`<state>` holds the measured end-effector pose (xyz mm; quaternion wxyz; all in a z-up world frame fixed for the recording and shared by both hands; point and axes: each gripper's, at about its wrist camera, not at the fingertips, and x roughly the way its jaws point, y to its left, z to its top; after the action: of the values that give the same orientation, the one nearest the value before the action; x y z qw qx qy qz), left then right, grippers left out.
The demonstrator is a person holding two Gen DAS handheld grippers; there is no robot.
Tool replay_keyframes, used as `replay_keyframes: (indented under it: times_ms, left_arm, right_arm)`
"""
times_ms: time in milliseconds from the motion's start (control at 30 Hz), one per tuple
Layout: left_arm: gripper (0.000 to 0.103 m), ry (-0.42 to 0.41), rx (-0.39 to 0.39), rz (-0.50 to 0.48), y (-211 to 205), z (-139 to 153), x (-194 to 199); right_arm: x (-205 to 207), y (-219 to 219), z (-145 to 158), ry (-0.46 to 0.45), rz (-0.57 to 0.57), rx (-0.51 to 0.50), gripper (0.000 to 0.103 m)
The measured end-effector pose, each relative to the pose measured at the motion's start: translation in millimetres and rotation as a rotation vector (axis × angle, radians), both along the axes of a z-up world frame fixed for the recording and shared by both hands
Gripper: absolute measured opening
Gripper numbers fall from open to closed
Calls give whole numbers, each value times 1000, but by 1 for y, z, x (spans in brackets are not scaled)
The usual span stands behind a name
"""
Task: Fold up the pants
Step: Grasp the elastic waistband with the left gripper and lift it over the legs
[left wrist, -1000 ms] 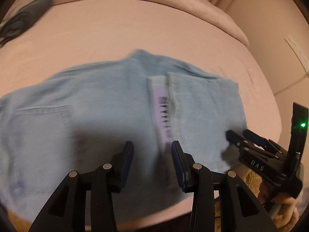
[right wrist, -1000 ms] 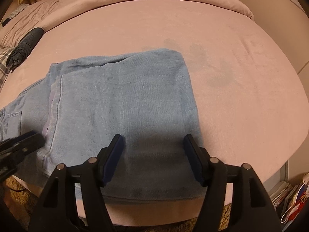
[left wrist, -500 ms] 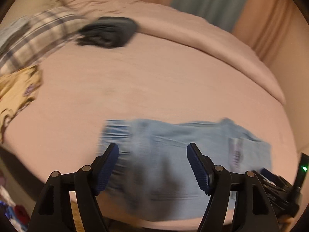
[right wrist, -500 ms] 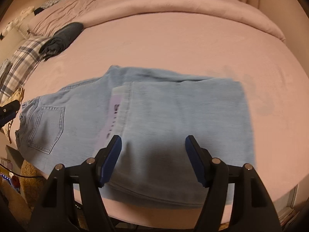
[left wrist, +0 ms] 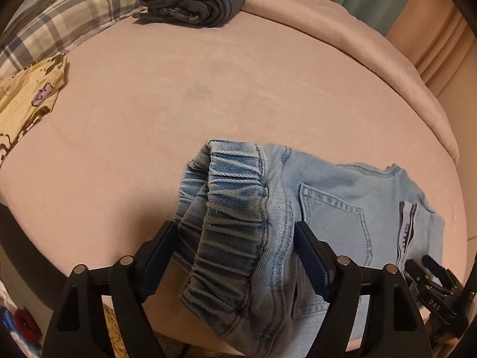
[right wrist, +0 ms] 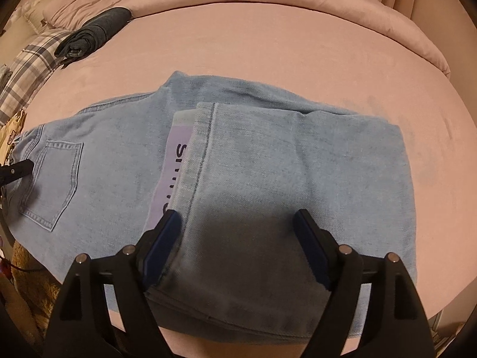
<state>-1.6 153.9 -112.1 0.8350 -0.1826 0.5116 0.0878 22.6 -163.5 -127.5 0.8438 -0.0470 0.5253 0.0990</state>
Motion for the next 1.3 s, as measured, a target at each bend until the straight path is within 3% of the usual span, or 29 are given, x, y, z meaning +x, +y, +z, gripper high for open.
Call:
replay_keyframes:
  times_ms: [167,400,567,667,767,900,1100,1300]
  left_arm:
    - [86,20,-42,14,13,-10,5]
    - [87,-13,-136,23,26,-21,0]
    - [61,-28,-156,16,19,-17,-11]
    - [57,-14,-196,69,19,-9,-14]
    - [56,-38,-166,72,10,12,-18]
    - [56,-104,-113,19,-8,46,-19]
    - [54,-174,-94,-86,-44,82,-17]
    - [53,-224,-153,-261,-96,96,-18]
  right_arm:
    - [-1,1,0,-2,1,3,82]
    - [-2,5,-2,-8,-1,0,84]
    - [-1,5,-2,-9,1,1,84]
    - [-1,4,-2,-9,1,2,84]
    - [-1,5,-1,-10,4,5,84]
    - [-1,4,-1,-12,4,12,84]
    - [0,-5,6,17,-21,73,83]
    - [-3,-32,13,50,-102,185,82]
